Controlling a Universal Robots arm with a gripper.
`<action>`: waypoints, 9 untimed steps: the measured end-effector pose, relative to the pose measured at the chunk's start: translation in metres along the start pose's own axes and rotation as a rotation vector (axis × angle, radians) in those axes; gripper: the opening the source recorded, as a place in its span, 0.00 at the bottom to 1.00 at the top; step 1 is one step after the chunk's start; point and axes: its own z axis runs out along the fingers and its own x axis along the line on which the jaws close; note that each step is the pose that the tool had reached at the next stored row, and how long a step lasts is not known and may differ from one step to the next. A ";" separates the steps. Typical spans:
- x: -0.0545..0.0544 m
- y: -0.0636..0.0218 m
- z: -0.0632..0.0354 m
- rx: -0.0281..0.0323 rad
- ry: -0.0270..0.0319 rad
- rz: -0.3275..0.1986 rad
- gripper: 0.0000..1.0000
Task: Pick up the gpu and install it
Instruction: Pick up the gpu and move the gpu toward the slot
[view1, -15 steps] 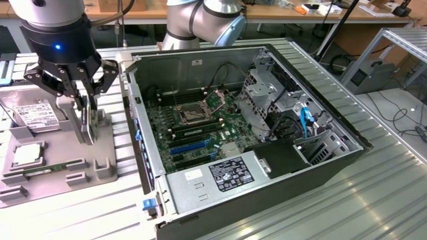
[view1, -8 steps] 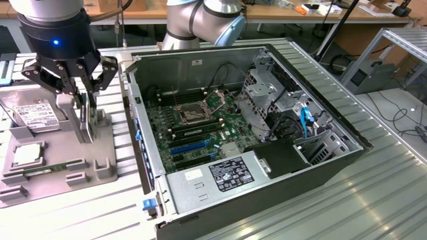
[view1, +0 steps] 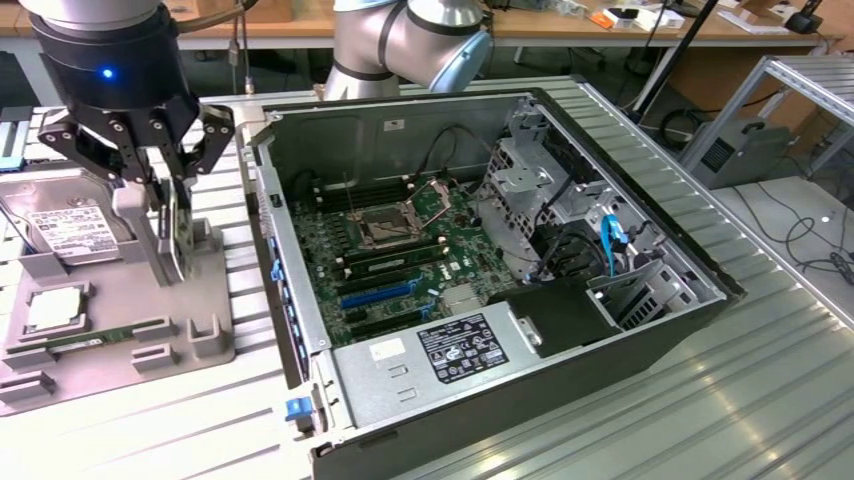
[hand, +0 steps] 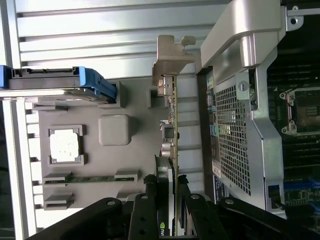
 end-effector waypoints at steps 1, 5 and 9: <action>0.000 0.0000 -0.0012 0.0000 -0.0001 0.000 0.27; 0.000 0.0002 -0.0053 0.0000 0.0000 0.000 0.27; 0.000 0.0004 -0.0091 -0.0001 0.0000 0.000 0.27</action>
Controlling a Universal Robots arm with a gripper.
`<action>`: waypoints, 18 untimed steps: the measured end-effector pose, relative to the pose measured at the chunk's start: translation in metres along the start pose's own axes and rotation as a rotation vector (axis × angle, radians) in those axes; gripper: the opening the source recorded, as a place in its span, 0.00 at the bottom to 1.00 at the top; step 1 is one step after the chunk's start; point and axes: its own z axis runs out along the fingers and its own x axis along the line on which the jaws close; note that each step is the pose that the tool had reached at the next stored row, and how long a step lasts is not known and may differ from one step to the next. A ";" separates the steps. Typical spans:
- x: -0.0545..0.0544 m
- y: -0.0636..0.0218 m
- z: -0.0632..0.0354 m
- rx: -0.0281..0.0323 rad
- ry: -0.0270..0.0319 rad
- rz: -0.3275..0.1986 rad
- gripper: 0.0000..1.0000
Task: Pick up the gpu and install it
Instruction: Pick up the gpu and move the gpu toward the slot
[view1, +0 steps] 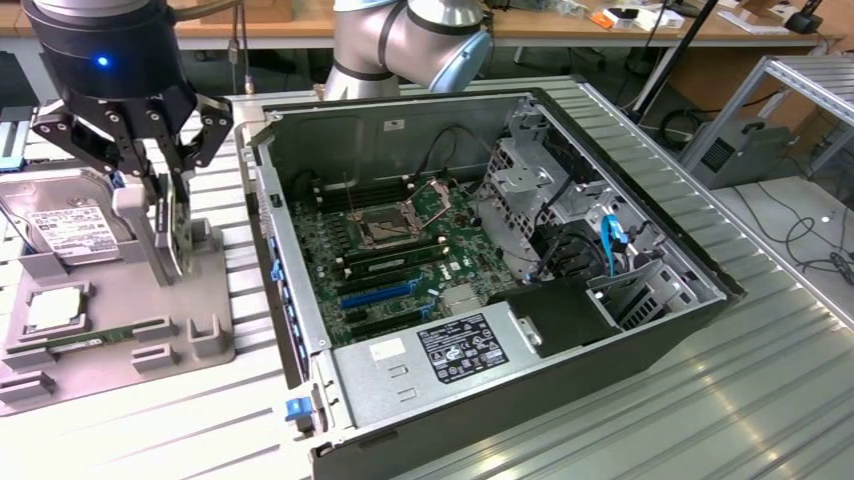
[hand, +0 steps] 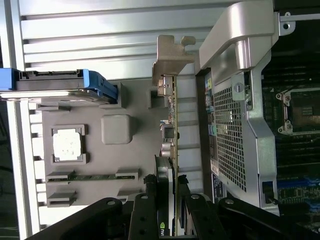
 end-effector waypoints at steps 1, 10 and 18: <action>0.000 0.0000 -0.0005 0.0001 -0.0001 0.000 0.27; 0.000 0.0003 -0.0068 0.0000 0.0001 0.000 0.27; 0.000 0.0005 -0.0121 -0.0007 0.0001 0.000 0.27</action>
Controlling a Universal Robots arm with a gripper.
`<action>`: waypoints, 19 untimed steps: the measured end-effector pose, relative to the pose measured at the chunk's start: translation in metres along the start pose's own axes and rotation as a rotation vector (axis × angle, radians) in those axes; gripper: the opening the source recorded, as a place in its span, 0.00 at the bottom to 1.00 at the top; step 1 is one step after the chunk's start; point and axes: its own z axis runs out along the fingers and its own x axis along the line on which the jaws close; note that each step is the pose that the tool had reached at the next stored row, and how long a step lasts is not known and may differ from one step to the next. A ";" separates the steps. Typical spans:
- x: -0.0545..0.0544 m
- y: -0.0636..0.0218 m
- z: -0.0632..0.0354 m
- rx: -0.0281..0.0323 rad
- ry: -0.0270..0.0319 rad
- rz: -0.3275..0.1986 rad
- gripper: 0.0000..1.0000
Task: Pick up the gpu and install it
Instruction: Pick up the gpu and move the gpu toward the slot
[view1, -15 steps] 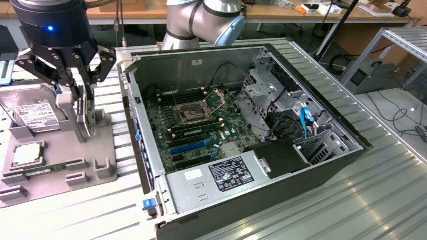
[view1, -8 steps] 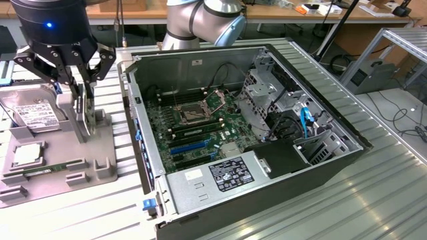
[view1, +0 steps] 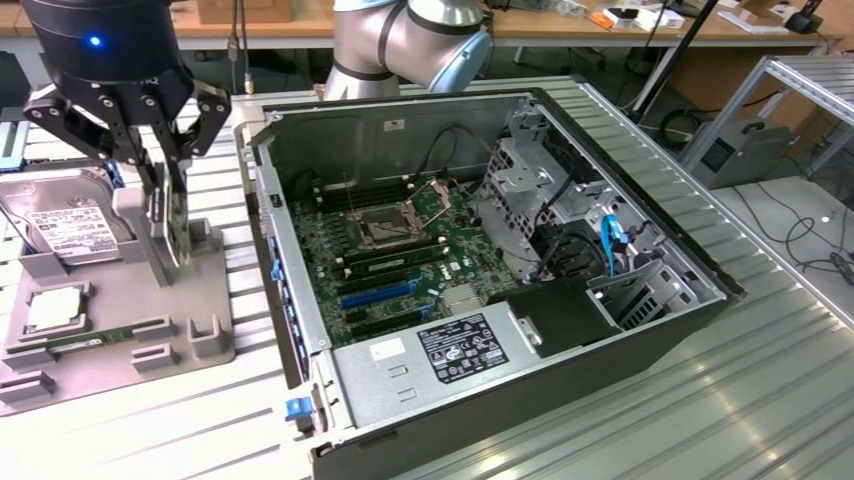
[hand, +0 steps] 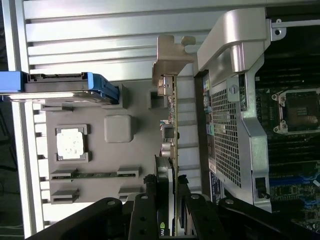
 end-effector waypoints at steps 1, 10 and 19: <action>0.000 0.0000 -0.0005 -0.0001 0.0000 0.000 0.27; 0.000 0.0003 -0.0072 -0.0007 0.0001 0.000 0.27; 0.000 0.0005 -0.0126 -0.0012 0.0001 0.000 0.27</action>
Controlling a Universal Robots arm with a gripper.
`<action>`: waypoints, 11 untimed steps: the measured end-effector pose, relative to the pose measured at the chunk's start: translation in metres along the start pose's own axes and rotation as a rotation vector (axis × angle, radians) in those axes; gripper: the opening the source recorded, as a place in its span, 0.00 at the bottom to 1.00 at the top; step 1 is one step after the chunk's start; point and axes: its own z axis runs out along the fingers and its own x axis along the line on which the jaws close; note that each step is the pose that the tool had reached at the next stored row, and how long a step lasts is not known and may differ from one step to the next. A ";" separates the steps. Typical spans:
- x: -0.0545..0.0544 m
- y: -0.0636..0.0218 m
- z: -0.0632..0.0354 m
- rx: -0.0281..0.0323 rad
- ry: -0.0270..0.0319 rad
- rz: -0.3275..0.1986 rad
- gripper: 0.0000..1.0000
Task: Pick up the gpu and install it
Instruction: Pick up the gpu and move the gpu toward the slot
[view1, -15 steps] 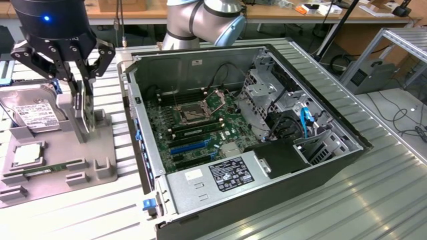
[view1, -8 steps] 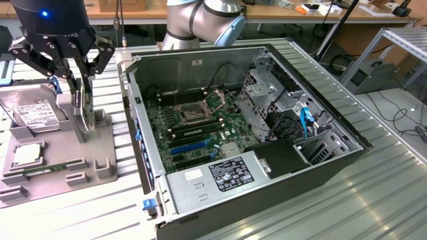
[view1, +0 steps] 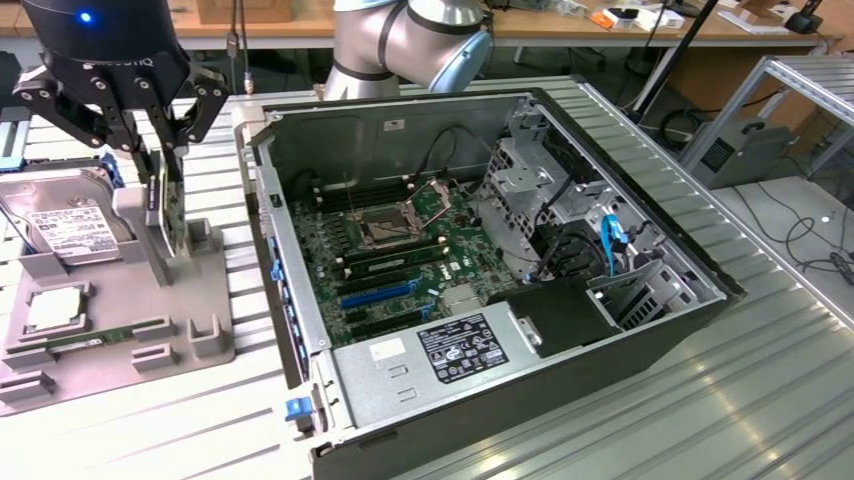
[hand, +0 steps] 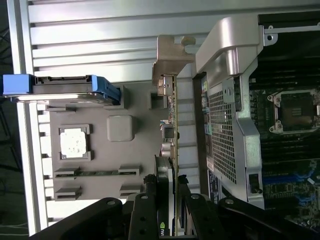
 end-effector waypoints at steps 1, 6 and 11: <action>0.000 0.0000 -0.0006 0.0000 0.0000 0.000 0.27; 0.000 0.0002 -0.0042 -0.0002 0.0000 0.000 0.27; 0.000 0.0003 -0.0072 -0.0004 0.0001 0.000 0.27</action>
